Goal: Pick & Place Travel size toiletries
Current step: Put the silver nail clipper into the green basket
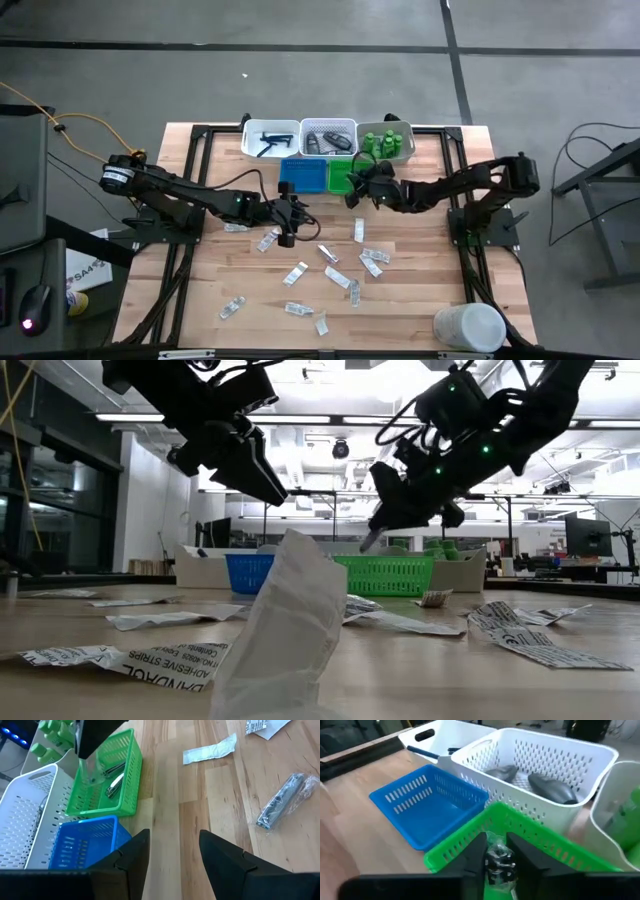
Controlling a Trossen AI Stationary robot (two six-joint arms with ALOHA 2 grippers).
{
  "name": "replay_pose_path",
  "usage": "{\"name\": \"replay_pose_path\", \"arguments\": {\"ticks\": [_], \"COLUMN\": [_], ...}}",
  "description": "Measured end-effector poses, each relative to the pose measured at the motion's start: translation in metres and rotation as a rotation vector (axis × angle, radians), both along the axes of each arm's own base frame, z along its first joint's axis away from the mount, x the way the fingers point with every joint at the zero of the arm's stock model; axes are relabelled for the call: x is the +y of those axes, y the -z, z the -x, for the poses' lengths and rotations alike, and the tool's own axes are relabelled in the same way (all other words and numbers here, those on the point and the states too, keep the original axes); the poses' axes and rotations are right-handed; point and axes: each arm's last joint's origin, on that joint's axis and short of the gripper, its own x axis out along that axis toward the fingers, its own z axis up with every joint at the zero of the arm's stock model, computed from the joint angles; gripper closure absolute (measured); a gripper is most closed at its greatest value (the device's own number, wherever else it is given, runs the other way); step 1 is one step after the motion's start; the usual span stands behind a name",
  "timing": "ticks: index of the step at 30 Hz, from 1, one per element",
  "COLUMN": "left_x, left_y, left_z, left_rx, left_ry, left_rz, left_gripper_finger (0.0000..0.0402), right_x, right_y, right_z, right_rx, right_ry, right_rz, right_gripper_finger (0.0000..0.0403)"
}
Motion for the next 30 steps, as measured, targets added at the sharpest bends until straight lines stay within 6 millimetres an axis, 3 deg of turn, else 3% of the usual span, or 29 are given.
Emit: {"name": "replay_pose_path", "arguments": {"ticks": [7,12,18,24,30], "left_x": [0.000,0.000,-0.005,-0.011,-0.017], "left_y": [0.000,0.000,0.003,0.028,0.047], "left_z": [0.000,-0.001,-0.005,-0.016,-0.032], "left_rx": [-0.001,-0.013,-0.003,0.081,0.053], "left_ry": [0.006,0.000,0.140,0.321,0.486], "left_rz": [0.011,0.025,0.078,0.069,0.095], "left_gripper_finger": [0.0232,0.0232,0.0232,0.0232,0.0232], "right_x": [-0.010,-0.009,-0.001,0.018,0.044], "right_y": [0.005,0.000,-0.016,-0.034,-0.047], "right_z": [0.004,0.005,0.011,0.020,0.029], "right_rx": [0.000,0.004,-0.002,0.010,0.042], "right_ry": [0.041,0.020,-0.159,-0.346,-0.473], "right_rz": [-0.077,-0.079,-0.149,-0.175,-0.133], "right_gripper_finger": [0.0200,0.0137,0.0124,0.0138,0.0148]}}
